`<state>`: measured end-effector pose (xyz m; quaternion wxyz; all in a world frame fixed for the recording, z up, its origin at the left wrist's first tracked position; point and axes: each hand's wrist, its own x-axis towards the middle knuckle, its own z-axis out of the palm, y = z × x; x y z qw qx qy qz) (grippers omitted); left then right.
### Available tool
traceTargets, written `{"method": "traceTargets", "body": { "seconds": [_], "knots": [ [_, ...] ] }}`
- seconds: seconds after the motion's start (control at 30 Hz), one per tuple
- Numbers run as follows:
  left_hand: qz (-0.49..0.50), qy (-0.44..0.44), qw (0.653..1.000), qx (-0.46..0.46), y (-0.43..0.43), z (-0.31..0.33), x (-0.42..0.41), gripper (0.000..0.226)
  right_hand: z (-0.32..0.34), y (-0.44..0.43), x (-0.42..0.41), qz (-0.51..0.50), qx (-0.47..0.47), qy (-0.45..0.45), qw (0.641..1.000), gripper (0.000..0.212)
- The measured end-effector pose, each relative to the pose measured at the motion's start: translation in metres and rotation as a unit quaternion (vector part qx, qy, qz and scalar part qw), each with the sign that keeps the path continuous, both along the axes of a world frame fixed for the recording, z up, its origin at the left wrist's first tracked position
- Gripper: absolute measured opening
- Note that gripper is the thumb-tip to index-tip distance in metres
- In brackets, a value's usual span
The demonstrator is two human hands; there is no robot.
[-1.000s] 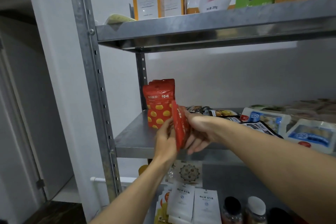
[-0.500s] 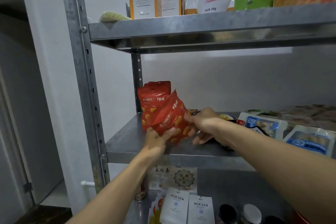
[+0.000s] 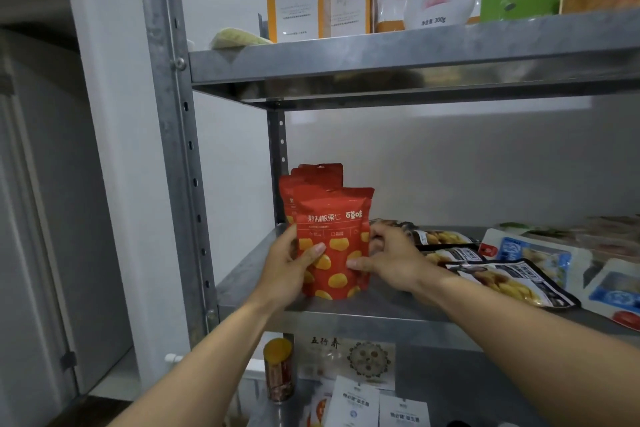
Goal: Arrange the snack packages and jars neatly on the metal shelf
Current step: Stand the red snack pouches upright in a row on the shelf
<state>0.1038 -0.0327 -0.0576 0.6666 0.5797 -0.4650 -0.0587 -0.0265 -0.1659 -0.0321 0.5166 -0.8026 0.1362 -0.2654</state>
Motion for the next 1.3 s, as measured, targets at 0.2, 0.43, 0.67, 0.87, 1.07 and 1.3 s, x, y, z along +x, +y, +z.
{"method": "traceTargets", "body": {
  "seconds": [0.2,0.43,0.67,0.87,1.07,1.3],
  "knots": [
    [0.016,-0.026,0.998,0.057,0.014,-0.006,0.021,0.057,-0.009,0.002,0.027,-0.021,0.012,-0.028,0.999,0.042],
    [0.06,-0.058,0.993,0.083,0.019,-0.012,0.038,0.046,-0.016,0.009,0.055,-0.028,0.028,-0.046,0.998,0.04],
    [0.058,-0.051,0.992,0.104,0.021,-0.011,0.053,0.047,-0.016,0.012,0.069,-0.032,0.01,-0.039,0.999,0.045],
    [0.048,-0.045,0.993,0.101,0.02,-0.01,0.051,0.046,-0.013,0.01,0.068,-0.039,-0.003,-0.018,0.999,0.049],
    [0.054,-0.046,0.991,0.113,0.02,-0.011,0.052,0.046,-0.013,0.012,0.067,-0.043,-0.015,-0.016,0.999,0.049],
    [0.11,-0.077,0.983,0.129,0.023,-0.014,0.053,0.059,-0.006,0.01,0.052,-0.059,-0.118,0.059,0.99,0.056]
  ]
}}
